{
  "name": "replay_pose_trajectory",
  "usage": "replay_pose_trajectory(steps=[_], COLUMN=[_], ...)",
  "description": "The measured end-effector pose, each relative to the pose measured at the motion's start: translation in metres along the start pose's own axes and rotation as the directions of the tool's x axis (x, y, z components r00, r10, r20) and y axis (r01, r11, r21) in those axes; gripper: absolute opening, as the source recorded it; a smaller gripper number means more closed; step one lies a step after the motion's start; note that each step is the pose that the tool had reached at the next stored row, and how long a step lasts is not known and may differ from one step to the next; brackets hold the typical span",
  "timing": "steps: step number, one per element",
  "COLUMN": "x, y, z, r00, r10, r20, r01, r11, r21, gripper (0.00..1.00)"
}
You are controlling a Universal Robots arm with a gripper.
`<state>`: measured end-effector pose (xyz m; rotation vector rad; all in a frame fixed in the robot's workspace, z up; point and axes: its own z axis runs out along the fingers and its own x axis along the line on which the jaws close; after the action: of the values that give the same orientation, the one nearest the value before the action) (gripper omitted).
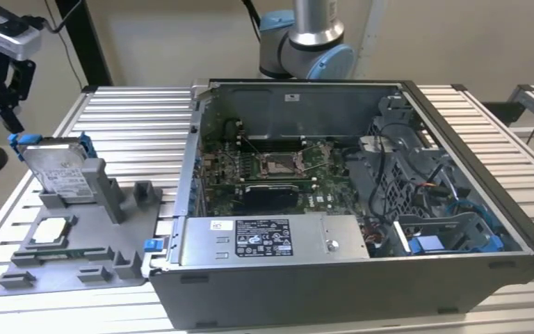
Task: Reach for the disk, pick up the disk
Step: 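Pick up the disk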
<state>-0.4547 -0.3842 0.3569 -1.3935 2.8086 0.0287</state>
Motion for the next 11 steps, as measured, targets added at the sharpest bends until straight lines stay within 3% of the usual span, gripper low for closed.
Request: replay_pose_trajectory(steps=[6,11], x=[0.0000,0.0000], y=[0.0000,0.0000], z=[0.0000,0.0000], r00=[0.9946,0.9819], r10=[-0.104,-0.189], r20=[0.0002,-0.0008], r01=[0.104,0.189], r11=[0.9946,0.9819], r21=[0.0013,-0.0001], gripper=[0.00,0.00])
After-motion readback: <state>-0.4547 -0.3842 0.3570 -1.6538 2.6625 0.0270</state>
